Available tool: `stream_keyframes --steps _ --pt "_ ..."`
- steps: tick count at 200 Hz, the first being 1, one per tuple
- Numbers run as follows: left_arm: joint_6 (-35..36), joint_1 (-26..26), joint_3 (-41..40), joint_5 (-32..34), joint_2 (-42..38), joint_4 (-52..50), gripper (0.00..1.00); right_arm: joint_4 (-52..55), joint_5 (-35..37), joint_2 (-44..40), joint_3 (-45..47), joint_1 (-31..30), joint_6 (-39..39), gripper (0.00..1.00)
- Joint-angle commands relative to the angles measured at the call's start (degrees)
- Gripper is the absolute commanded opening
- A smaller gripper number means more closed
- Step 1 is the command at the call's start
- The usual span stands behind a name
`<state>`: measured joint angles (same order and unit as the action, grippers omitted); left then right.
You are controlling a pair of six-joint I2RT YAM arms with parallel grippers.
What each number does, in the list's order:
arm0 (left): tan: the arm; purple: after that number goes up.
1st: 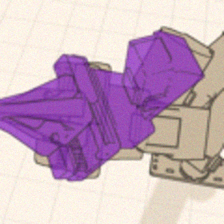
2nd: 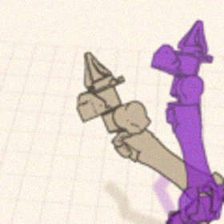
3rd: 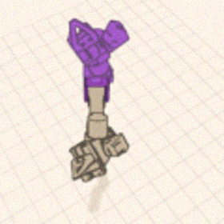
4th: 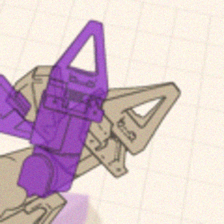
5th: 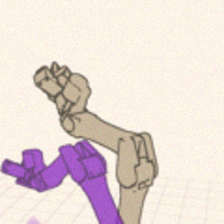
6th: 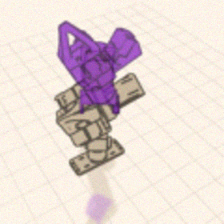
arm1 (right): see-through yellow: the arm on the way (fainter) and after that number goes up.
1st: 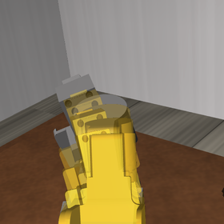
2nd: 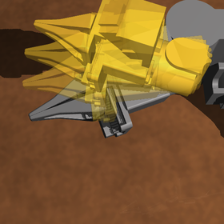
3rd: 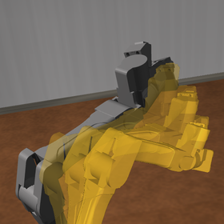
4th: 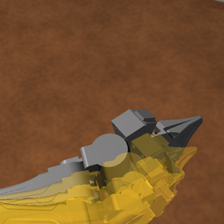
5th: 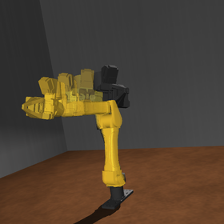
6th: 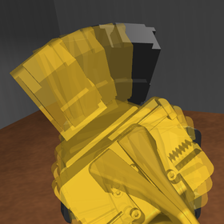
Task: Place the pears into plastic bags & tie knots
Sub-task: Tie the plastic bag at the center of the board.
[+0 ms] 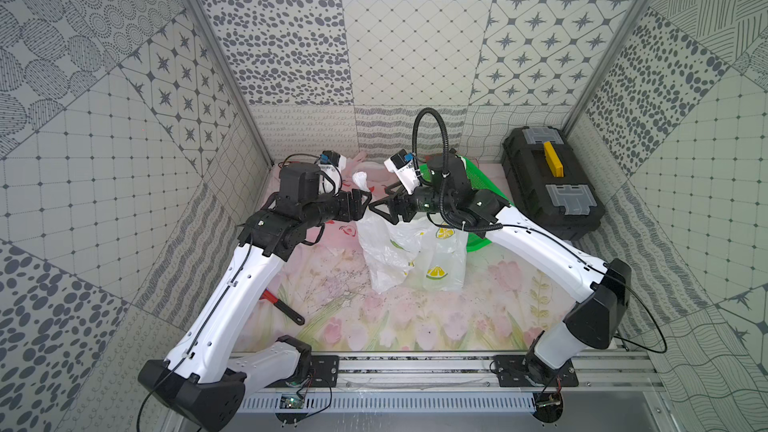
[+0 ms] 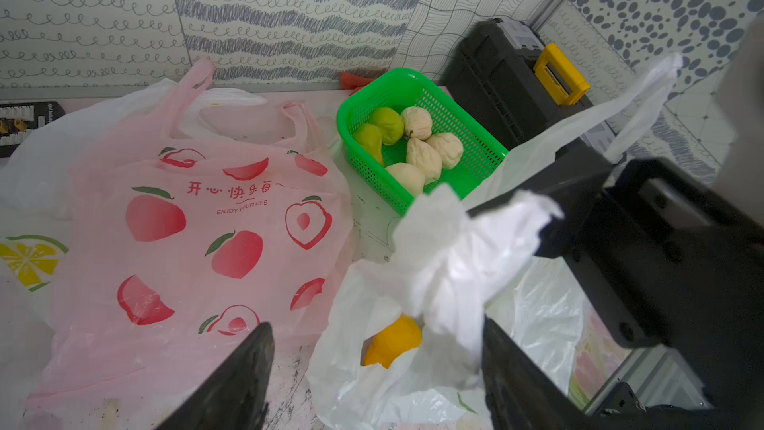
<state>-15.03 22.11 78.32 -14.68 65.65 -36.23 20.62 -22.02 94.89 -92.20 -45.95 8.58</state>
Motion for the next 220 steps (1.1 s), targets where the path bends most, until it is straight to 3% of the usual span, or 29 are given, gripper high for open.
stream_keyframes --steps 1,39,54,71,108,146,220 --pt "0.58 -1.20 1.44 -5.44 -1.27 4.44 0.77 -0.41 -0.37 3.96 -0.69 -1.27 0.12 0.74" --pt "-2.50 -6.22 -4.93 -7.51 -5.48 7.75 0.72 -1.62 -2.47 2.55 1.48 -1.07 0.12 0.38" --pt "-3.76 -7.02 -7.87 -9.26 -5.88 9.90 0.71 -2.15 -2.97 1.61 3.07 -0.78 0.37 0.29" --pt "-6.18 -7.00 -10.87 -10.26 -5.80 13.12 0.74 -4.44 -3.76 0.13 5.76 -0.29 1.40 0.28" --pt "-11.89 -6.61 -14.98 -19.40 -3.83 25.23 0.82 -6.95 -5.82 -1.79 8.26 -0.15 1.92 0.28" --pt "-11.79 -5.50 -18.11 -24.51 -3.33 34.68 0.83 -7.49 -6.97 -2.50 9.25 -0.02 2.03 0.27" --pt "-10.43 -5.24 -16.91 -28.77 0.28 40.70 0.82 -12.00 -14.28 -4.14 12.12 1.43 6.10 0.22"
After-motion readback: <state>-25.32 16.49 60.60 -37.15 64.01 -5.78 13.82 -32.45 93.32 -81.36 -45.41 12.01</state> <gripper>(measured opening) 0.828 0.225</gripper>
